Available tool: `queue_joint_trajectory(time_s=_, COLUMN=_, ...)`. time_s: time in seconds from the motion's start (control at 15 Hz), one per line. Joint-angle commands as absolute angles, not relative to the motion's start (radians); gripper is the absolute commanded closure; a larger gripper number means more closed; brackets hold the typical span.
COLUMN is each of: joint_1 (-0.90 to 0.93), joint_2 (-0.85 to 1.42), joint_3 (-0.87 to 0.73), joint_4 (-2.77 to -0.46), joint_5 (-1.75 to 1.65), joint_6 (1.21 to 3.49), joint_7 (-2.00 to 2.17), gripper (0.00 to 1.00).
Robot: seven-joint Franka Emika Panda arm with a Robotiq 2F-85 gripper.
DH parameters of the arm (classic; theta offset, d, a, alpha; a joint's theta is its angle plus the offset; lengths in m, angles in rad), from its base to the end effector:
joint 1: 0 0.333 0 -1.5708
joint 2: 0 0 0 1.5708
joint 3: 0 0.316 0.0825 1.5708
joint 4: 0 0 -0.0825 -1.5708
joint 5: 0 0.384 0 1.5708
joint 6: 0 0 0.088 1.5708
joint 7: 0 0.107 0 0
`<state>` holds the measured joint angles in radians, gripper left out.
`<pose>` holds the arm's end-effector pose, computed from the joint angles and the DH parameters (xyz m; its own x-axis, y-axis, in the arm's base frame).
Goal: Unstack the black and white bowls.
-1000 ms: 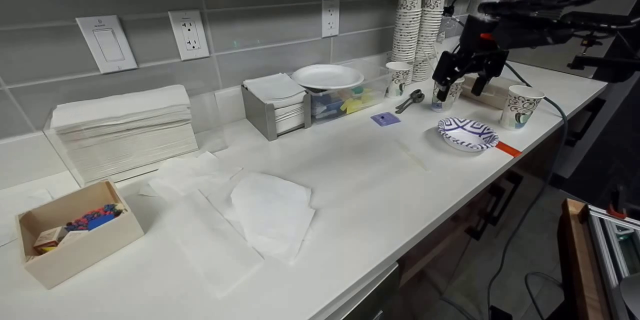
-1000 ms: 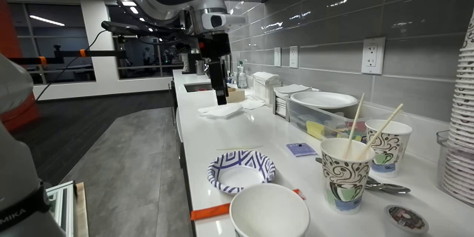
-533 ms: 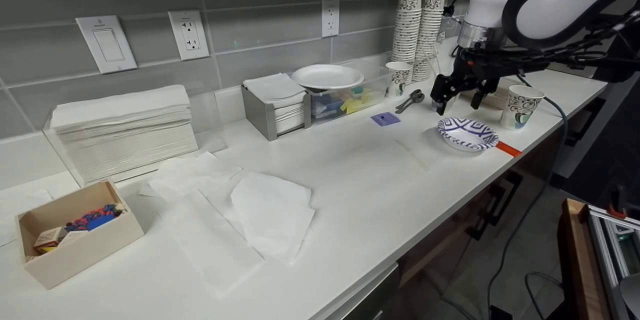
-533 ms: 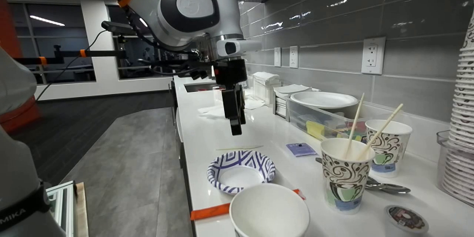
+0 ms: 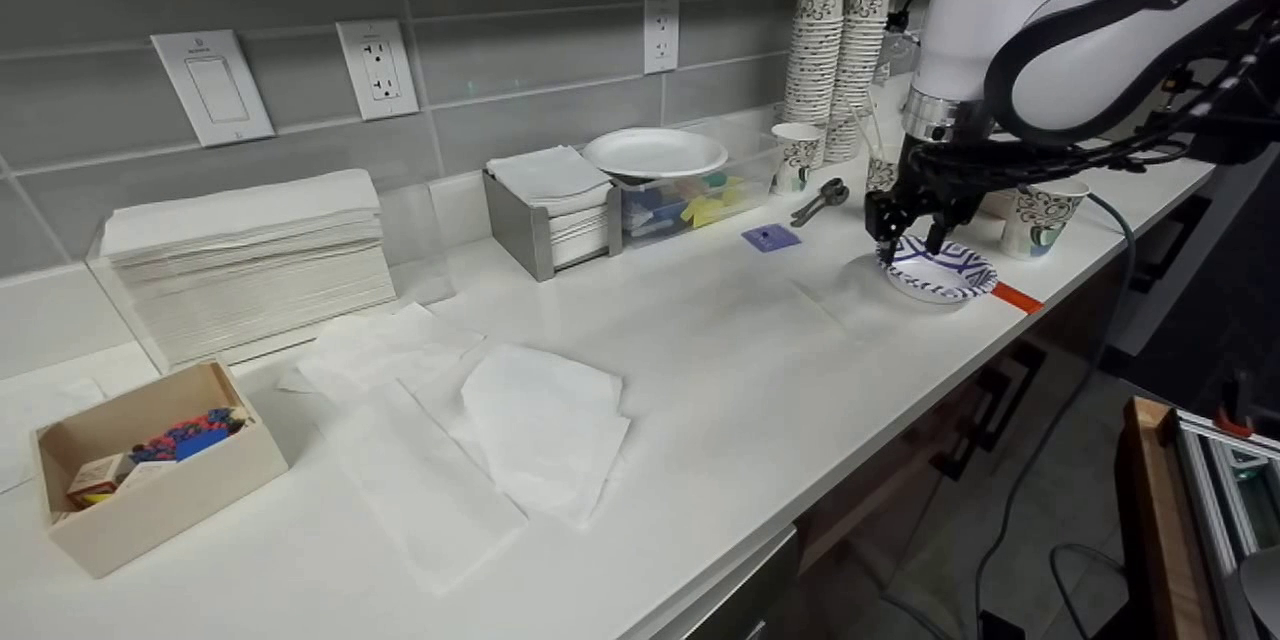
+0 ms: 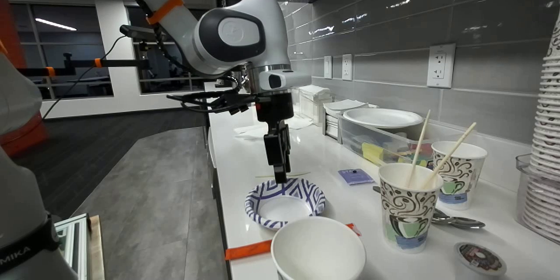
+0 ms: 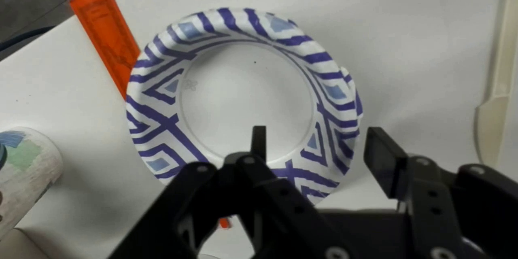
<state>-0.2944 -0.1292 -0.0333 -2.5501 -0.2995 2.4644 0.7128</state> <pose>0.4253 -0.1439 0.3198 0.6891 -0.7109 0.1409 -0.7247 -0.6767 0.1301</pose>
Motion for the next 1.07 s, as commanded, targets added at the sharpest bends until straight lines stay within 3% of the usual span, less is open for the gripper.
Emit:
queue_joint_trajectory(time_s=0.0, joint_1=-0.26, joint_2=-0.104, joint_3=-0.064, joint_4=-2.581, joint_5=-0.297, joint_6=2.544, joint_7=0.729, gripper=0.41)
queue_joint_trajectory(time_s=0.07, joint_1=-0.255, joint_2=-0.1, joint_3=-0.069, joint_4=-2.586, joint_5=-0.287, joint_6=2.562, joint_7=0.723, gripper=0.38)
queue_joint_trajectory(time_s=0.2, joint_1=-0.247, joint_2=-0.092, joint_3=-0.078, joint_4=-2.6, joint_5=-0.281, joint_6=2.599, joint_7=0.719, gripper=0.44)
queue_joint_trajectory(time_s=0.33, joint_1=-0.245, joint_2=-0.087, joint_3=-0.084, joint_4=-2.604, joint_5=-0.288, joint_6=2.616, joint_7=0.722, gripper=0.56)
queue_joint_trajectory(time_s=0.73, joint_1=-0.232, joint_2=-0.097, joint_3=-0.098, joint_4=-2.598, joint_5=-0.246, joint_6=2.601, joint_7=0.702, gripper=0.44)
queue_joint_trajectory(time_s=0.87, joint_1=-0.227, joint_2=-0.103, joint_3=-0.098, joint_4=-2.596, joint_5=-0.231, joint_6=2.594, joint_7=0.696, gripper=0.45)
queue_joint_trajectory(time_s=1.0, joint_1=-0.223, joint_2=-0.108, joint_3=-0.098, joint_4=-2.594, joint_5=-0.215, joint_6=2.588, joint_7=0.691, gripper=0.55)
